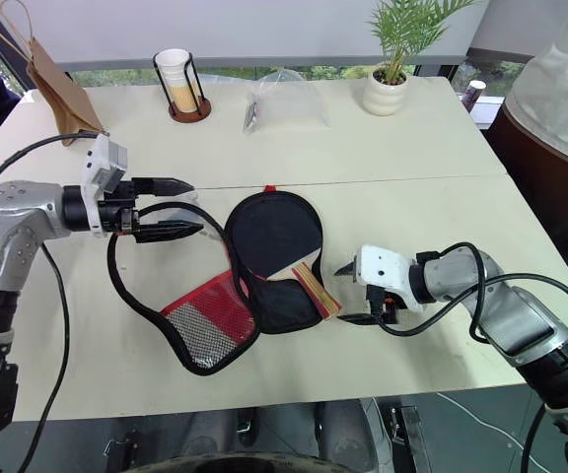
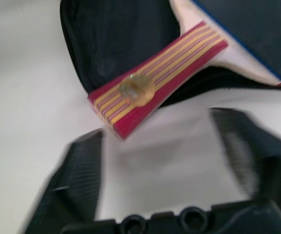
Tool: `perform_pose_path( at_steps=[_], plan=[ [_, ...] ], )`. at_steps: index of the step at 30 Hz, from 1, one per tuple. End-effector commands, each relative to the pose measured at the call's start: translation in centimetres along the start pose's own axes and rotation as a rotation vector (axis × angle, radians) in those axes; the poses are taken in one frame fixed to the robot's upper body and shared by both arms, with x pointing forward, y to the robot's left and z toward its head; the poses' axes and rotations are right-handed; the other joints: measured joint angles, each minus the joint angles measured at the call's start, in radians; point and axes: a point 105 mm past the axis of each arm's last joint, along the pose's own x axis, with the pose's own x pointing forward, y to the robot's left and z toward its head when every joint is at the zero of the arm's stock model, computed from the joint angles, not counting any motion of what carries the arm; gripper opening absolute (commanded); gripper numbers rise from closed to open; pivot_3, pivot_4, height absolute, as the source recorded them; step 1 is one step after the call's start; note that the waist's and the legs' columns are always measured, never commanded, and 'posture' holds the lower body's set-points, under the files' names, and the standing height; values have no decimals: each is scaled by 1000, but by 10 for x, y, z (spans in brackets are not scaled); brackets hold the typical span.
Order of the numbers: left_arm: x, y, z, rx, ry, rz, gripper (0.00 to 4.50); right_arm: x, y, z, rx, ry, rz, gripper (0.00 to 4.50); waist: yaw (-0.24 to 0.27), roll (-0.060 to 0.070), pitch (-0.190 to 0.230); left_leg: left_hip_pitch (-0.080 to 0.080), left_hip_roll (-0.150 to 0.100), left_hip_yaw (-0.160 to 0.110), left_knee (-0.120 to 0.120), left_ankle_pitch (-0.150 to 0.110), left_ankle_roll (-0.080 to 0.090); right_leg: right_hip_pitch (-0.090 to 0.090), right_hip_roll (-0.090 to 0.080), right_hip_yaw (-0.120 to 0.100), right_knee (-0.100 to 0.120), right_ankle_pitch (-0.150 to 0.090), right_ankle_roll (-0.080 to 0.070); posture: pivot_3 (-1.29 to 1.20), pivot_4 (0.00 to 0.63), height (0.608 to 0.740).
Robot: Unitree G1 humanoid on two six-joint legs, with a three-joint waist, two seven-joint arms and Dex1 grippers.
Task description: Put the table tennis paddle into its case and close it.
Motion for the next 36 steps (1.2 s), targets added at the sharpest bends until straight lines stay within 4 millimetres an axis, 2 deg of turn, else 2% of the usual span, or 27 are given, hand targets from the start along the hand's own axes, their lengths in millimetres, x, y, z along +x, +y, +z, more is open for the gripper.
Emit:
perform_pose_path(
  at_steps=[1,4,12,23,29,36],
  plan=[
    [-8,0,13,43,-28,21,4500,-8,-9,6,-30,-18,-41,1593,0,0,0,0,0,0,0,0,0,0,0,0,0,0,0,0,150,740],
    [-7,-1,13,43,-27,21,4500,-6,-7,8,-29,-23,-26,32,0,0,0,1,0,0,0,0,0,0,0,0,0,0,0,0,150,740],
    [-7,-2,13,41,-29,24,4500,8,10,19,-20,-56,54,32,0,0,0,2,0,0,0,0,0,1,0,0,0,1,1,0,150,740],
    [-8,-3,14,38,-34,33,4500,20,14,32,-43,-90,86,32,-2,0,0,2,0,0,0,0,0,2,0,0,1,1,1,0,150,740],
    [-9,-5,14,36,-38,36,4500,32,11,44,-27,-136,83,32,-2,0,0,3,0,0,0,0,0,2,0,0,1,1,1,0,150,740],
    [-11,-4,13,37,-36,39,4500,34,7,48,-8,-151,51,32,-1,0,0,3,0,0,0,0,0,2,0,0,1,1,1,0,150,740]
  ],
)
